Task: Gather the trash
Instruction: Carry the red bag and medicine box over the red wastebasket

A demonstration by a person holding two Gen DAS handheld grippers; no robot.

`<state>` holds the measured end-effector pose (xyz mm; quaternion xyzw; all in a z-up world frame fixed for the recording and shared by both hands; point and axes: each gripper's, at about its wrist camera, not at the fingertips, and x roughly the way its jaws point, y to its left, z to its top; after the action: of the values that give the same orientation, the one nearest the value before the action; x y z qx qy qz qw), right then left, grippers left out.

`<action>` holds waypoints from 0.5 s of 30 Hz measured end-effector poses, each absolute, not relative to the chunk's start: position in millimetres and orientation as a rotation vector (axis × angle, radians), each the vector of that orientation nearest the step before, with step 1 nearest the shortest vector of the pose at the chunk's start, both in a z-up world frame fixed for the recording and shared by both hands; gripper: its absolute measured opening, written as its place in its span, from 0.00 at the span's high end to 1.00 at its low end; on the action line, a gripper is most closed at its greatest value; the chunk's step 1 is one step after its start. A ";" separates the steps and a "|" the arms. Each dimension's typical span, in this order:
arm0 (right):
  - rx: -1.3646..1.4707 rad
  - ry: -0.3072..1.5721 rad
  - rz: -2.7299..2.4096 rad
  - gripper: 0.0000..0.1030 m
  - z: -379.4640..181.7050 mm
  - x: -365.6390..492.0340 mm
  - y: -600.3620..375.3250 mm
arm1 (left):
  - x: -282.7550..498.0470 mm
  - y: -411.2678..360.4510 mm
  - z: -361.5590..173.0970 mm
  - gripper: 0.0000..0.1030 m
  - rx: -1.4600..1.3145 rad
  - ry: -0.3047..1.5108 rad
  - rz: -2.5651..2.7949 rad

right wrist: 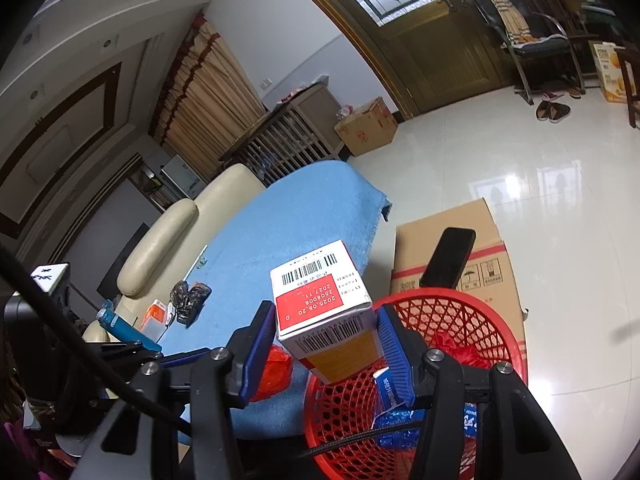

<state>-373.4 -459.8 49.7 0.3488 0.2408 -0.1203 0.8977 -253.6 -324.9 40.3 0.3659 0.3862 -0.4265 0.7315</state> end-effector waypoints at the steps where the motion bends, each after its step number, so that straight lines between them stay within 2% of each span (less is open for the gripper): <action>1: 0.725 0.506 -0.249 0.47 47.5 -372.6 -460.0 | -253.9 -326.0 38.6 0.79 0.809 0.856 -0.940; 15: 0.753 0.627 -0.247 0.46 17.3 -359.7 -458.4 | -253.9 -333.8 17.5 0.79 0.849 0.929 -0.954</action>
<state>-359.7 -458.4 17.3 0.3608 0.3003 -0.1183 0.8750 -253.9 -333.8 17.5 0.3819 0.4175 -0.4288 0.7042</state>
